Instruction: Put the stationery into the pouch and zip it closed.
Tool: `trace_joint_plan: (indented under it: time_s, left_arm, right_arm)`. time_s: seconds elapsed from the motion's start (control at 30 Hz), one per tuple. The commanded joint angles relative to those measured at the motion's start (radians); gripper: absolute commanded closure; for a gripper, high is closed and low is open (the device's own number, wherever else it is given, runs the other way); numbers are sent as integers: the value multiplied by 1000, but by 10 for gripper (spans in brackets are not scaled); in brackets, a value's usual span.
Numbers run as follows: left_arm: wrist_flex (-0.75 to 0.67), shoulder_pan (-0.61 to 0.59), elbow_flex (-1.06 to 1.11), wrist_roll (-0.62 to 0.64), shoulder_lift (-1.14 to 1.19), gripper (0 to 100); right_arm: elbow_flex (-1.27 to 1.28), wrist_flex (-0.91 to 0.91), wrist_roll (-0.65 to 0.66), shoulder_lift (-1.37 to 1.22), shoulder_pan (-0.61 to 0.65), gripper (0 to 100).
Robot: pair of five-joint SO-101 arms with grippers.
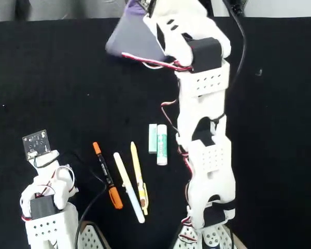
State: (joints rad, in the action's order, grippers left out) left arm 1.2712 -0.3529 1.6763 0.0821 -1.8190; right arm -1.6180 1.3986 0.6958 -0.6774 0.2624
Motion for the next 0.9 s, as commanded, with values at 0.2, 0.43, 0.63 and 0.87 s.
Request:
trace_joint_plan:
  time_s: [0.2,0.43,0.63,0.87]
  left_arm:
    - [3,-4,24,9,-3,970]
    - [3,-4,24,9,-3,970]
    - [3,-4,24,9,-3,970]
    - [3,-4,24,9,-3,970]
  right_arm:
    - [-42,371,150,85,38,987]
    - [-42,368,126,85,9,987]
    - [-53,365,144,96,23,987]
    - [-44,353,146,239,-17,987]
